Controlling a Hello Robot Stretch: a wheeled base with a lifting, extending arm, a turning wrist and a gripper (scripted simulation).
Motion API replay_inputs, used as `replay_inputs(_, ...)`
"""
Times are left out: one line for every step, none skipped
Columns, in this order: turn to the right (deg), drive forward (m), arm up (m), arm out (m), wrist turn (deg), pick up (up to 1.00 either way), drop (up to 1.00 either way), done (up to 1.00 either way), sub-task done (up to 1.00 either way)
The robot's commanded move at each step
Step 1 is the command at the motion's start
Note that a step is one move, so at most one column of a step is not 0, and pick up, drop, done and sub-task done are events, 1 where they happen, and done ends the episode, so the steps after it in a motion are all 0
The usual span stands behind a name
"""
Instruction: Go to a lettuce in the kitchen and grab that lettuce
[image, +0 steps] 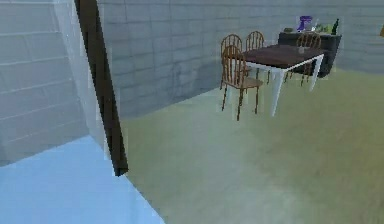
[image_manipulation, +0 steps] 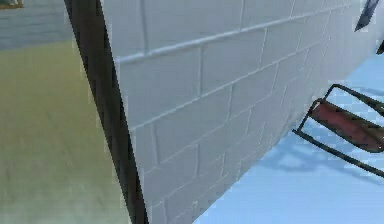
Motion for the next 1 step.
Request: replay_inputs(0.0,0.4,0.0,0.0,0.0,0.0,0.0,0.0,0.0)
